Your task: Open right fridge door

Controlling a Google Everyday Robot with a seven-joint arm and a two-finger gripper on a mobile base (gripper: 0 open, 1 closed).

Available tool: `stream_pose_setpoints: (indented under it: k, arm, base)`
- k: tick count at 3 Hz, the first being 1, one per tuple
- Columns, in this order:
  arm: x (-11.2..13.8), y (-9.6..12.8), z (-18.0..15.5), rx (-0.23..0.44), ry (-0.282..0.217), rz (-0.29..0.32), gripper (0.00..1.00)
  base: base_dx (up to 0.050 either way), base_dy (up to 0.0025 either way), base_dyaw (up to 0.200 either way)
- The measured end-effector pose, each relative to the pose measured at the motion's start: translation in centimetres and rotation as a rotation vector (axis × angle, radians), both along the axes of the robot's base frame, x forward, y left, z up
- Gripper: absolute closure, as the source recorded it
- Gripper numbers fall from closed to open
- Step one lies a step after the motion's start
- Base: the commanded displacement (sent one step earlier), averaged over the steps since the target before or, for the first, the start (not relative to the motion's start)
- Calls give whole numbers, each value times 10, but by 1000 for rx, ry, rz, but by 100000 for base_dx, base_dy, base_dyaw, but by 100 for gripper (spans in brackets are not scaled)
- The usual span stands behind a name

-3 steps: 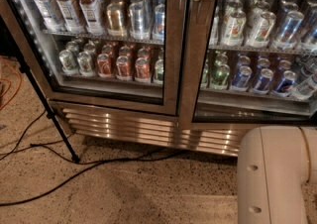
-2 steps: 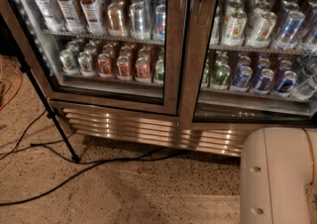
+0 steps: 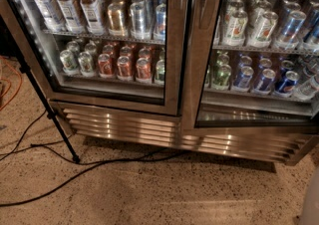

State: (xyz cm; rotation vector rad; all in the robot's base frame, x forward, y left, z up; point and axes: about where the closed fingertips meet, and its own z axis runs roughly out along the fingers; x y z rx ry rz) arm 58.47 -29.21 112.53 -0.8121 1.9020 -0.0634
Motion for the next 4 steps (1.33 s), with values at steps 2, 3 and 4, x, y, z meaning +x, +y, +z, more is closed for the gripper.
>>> stream_pose_setpoints:
  k: [2,3,4]
  arm:
    - [-96,-119,70,-369,-54,-453,0]
    - [-145,-144,114,-576,-69,-651,0]
    - [-202,-159,175,-779,-130,-857,0]
  base:
    - [0,0,0]
    - [0,0,0]
    - [0,0,0]
